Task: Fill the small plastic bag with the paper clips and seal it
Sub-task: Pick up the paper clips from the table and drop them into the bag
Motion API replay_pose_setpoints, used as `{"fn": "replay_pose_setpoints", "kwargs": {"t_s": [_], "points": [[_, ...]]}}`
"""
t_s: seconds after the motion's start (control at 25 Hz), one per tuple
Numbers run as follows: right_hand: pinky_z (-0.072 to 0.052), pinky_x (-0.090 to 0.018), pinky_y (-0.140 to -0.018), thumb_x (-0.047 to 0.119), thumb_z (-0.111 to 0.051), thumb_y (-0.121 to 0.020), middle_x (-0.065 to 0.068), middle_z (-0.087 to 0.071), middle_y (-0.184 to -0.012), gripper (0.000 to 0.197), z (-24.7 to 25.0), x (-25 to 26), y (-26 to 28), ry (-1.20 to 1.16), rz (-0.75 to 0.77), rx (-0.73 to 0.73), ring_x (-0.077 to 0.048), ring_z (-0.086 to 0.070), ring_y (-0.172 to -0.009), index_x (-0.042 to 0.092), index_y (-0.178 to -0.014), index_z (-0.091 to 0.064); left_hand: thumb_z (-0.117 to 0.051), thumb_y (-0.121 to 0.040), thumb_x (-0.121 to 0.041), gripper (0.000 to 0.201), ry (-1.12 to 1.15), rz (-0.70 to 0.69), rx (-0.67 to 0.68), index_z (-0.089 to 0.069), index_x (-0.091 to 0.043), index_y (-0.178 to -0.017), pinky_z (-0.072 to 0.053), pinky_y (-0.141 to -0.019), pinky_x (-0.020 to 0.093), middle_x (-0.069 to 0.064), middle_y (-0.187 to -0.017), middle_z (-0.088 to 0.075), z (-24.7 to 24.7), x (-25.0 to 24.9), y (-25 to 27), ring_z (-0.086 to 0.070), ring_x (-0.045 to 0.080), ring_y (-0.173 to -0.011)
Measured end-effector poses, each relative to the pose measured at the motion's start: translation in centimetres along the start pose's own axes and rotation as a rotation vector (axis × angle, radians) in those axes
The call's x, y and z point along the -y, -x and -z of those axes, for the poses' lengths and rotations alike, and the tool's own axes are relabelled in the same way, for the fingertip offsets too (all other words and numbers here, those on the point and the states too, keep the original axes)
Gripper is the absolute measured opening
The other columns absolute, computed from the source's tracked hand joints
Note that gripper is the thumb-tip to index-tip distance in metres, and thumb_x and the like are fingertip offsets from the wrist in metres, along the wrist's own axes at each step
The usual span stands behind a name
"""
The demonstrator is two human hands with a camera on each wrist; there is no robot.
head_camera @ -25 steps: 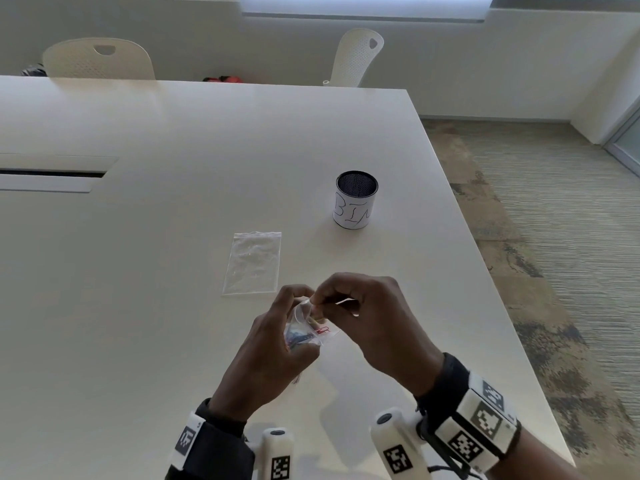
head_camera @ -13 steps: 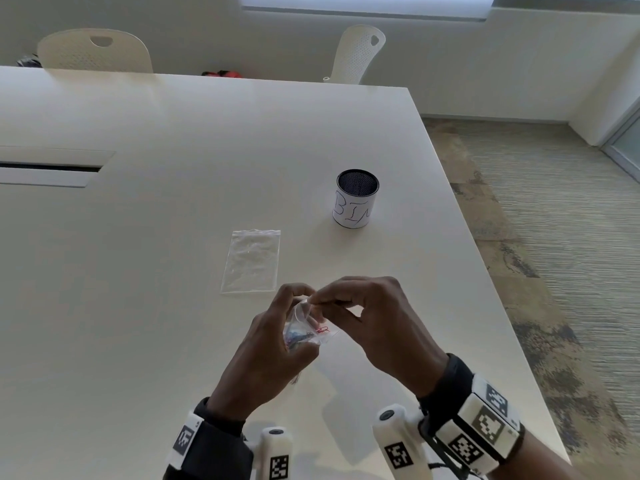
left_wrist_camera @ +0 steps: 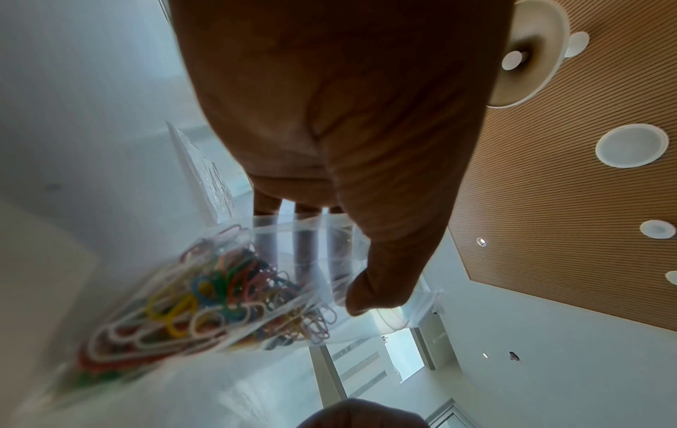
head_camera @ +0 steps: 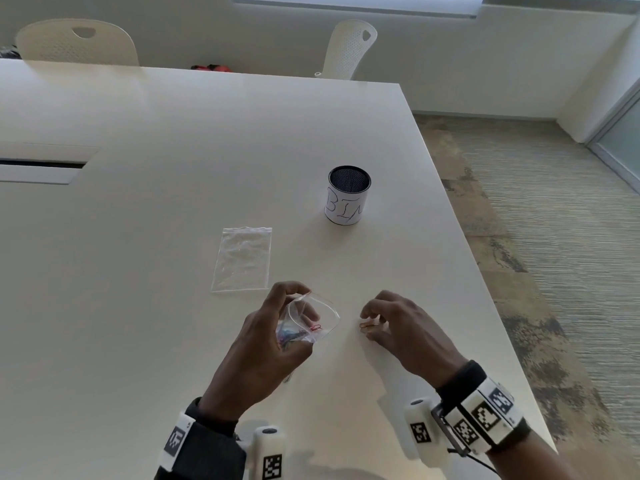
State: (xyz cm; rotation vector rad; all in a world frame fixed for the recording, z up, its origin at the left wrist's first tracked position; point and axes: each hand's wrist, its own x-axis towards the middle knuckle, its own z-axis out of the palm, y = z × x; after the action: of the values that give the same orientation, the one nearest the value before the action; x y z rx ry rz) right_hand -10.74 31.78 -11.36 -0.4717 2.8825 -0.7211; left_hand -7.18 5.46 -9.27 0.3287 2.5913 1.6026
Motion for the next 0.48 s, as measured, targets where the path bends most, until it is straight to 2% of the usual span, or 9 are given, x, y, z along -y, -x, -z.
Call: {"fn": "replay_pose_setpoints", "kwargs": {"t_s": [0.12, 0.2, 0.28, 0.36, 0.48], "points": [[-0.056, -0.031, -0.077, 0.022, -0.073, -0.095, 0.010, -0.066, -0.097, 0.005, -0.7, 0.0, -0.3, -0.019, -0.055, -0.020, -0.012, -0.064, -0.085, 0.022, -0.099, -0.072, -0.079, -0.088, -0.002, 0.061, 0.018, 0.027, -0.001, -0.051, -0.037, -0.128, -0.064, -0.069, 0.035, -0.016, -0.108, -0.075, -0.1, -0.2, 0.0, -0.075, 0.020, -0.085], [-0.054, -0.029, -0.079, 0.021, -0.069, -0.097, 0.007, -0.066, -0.096, 0.004, -0.8, -0.2, -0.3, -0.026, -0.082, 0.009, -0.013, -0.061, -0.087, 0.022, -0.101, -0.070, -0.079, -0.088, -0.002, 0.061, 0.015, 0.027, 0.002, -0.051, -0.037, -0.128, -0.064, -0.070, 0.037, -0.015, -0.108, -0.075, -0.1, -0.2, 0.0, -0.075, 0.021, -0.084], [-0.050, -0.025, -0.079, 0.022, -0.066, -0.098, 0.008, -0.064, -0.096, 0.004, -0.7, -0.3, -0.4, -0.027, -0.082, 0.030, -0.012, -0.059, -0.088, 0.021, -0.102, -0.069, -0.080, -0.088, -0.003, 0.060, 0.012, 0.021, -0.001, -0.050, -0.037, -0.129, -0.065, -0.072, 0.035, -0.014, -0.108, -0.075, 0.0, -0.2, 0.1, -0.075, 0.019, -0.087], [-0.048, -0.025, -0.078, 0.023, -0.066, -0.099, 0.010, -0.062, -0.096, 0.005, -0.4, -0.4, -0.4, -0.012, -0.081, 0.038, -0.012, -0.058, -0.088, 0.021, -0.102, -0.070, -0.080, -0.088, -0.004, 0.061, 0.002, 0.014, -0.007, -0.050, -0.037, -0.129, -0.064, -0.073, 0.027, -0.015, -0.109, -0.075, 0.2, -0.1, 0.1, -0.076, 0.015, -0.091], [-0.056, -0.034, -0.077, 0.020, -0.068, -0.096, 0.009, -0.064, -0.092, 0.004, 0.4, 0.1, -0.5, -0.003, -0.048, -0.034, -0.013, -0.062, -0.082, 0.022, -0.093, -0.068, -0.078, -0.086, -0.001, 0.061, -0.009, 0.010, -0.024, -0.051, -0.035, -0.129, -0.058, -0.070, 0.012, -0.017, -0.107, -0.075, 0.3, -0.1, 0.2, -0.074, 0.009, -0.095]]}}
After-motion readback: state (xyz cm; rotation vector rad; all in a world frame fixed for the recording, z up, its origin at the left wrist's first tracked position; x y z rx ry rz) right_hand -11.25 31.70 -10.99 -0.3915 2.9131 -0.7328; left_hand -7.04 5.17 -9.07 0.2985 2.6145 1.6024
